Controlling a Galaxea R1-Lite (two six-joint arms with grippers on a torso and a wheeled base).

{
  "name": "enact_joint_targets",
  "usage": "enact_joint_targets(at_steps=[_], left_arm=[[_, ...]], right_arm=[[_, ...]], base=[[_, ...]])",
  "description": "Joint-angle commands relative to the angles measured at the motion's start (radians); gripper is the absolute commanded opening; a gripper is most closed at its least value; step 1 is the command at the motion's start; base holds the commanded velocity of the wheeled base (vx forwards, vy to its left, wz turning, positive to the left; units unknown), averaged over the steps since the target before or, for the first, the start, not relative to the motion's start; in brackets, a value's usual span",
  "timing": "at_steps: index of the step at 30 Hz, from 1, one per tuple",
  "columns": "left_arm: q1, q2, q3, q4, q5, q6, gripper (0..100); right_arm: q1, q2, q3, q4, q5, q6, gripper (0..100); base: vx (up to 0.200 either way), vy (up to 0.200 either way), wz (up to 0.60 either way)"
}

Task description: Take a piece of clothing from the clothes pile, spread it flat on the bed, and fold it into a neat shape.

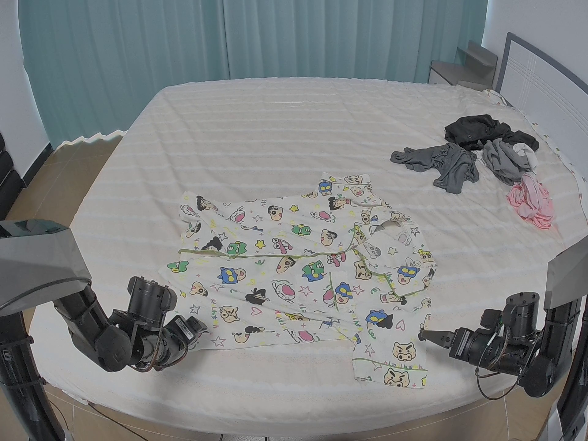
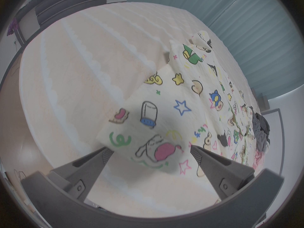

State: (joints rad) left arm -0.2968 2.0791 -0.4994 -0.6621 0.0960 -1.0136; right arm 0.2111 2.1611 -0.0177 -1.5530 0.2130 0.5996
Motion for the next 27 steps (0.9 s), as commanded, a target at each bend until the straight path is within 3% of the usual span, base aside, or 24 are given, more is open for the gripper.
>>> enact_joint_targets(at_steps=[1, 13, 14, 27], left_arm=[[0.004, 0.053, -0.039, -0.002, 0.022, -0.002, 100], [-0.002, 0.122, -0.107, -0.002, 0.105, -0.023, 100], [-0.002, 0.122, -0.107, -0.002, 0.105, -0.023, 0], [0.024, 0.082, -0.096, 0.042, 0.102, -0.016, 0]], right_arm=[[0.002, 0.002, 0.015, -0.015, 0.0, -0.001, 100], [0.002, 0.019, 0.016, -0.015, 0.002, -0.003, 100], [0.002, 0.019, 0.016, -0.015, 0.002, -0.003, 100], [0.024, 0.089, 0.012, -0.015, 0.002, -0.015, 100]], base=[[0.0, 0.0, 0.0], [0.0, 0.0, 0.0], [0.0, 0.0, 0.0], [0.0, 0.0, 0.0]])
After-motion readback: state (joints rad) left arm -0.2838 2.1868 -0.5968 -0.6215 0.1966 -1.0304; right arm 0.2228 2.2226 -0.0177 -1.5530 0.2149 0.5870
